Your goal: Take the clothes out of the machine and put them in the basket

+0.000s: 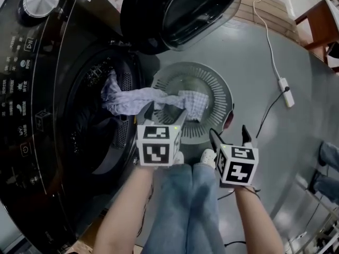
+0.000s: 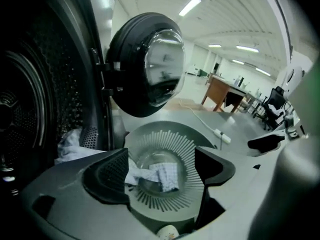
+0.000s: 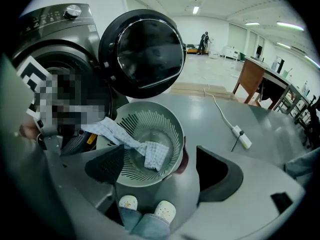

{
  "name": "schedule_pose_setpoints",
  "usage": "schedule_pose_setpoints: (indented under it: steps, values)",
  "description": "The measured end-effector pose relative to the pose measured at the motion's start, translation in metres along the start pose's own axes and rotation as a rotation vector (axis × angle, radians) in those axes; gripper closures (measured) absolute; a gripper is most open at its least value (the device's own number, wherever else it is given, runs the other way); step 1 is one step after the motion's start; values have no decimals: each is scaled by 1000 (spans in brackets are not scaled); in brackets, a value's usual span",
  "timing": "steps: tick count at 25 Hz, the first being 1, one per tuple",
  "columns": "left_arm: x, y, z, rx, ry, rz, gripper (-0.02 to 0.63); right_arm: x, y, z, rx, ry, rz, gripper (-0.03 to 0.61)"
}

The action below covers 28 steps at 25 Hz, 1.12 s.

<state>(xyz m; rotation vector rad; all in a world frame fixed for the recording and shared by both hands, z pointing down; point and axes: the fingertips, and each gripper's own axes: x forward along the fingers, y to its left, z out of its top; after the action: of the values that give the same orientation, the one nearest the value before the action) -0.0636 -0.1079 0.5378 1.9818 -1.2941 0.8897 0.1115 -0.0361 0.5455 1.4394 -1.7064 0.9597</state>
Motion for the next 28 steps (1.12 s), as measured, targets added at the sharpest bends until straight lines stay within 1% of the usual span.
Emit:
schedule_pose_setpoints:
  steps: [3,7,11,13,17,19,21,25,28]
  values:
    - [-1,43,-13,37,26,121,219,2,7,0,-4,-1,8,129]
    - [-4,103,-25,58,66,278,206,6,16,-1,-15,2,16,129]
    - [-5,145,-28,139,91,383,201,12,23,-6,-25,16,24,129]
    - [-4,162,-31,136,111,417,195,16,27,-7,-35,22,32,129]
    - [0,192,-45,61,159,461,193,24,38,-7,-62,35,55,129]
    - [8,201,-52,45,179,464,193,30,42,-8,-77,37,65,129]
    - [19,206,-56,57,192,462,193,38,46,-6,-92,37,74,129]
    - [37,207,-57,116,188,437,193,52,51,-3,-113,26,78,129]
    - [45,208,-59,127,177,410,193,59,53,-2,-115,18,82,129]
